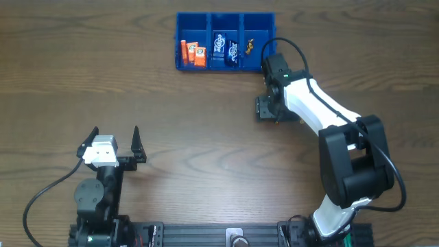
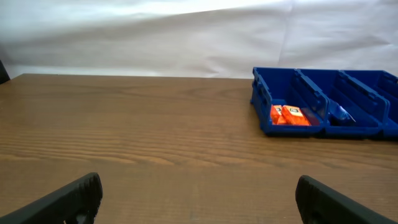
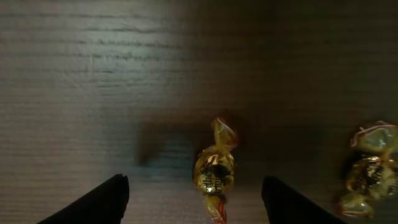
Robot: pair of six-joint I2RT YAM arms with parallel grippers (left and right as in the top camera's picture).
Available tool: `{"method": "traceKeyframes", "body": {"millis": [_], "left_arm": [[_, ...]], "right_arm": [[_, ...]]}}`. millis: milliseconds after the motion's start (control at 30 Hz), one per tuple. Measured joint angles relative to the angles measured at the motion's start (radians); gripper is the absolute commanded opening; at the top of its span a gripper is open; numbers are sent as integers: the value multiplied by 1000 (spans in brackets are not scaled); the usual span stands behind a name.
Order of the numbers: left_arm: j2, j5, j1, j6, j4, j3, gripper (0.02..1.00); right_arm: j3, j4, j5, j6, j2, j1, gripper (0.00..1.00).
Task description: Sort Candies Into Trays
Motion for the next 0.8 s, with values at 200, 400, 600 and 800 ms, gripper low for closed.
{"method": "traceKeyframes", "body": {"millis": [200, 400, 600, 800], "left_arm": [[0, 0, 0, 0, 0, 0, 998], [0, 0, 0, 0, 0, 0, 998], [0, 0, 0, 0, 0, 0, 996], [0, 0, 0, 0, 0, 0, 998]], "right_arm": [[-10, 21, -3, 0, 0, 0, 717], [-10, 42, -3, 0, 0, 0, 711], [-10, 43, -3, 0, 7, -3, 687], [-10, 50, -8, 5, 35, -10, 544]]}}
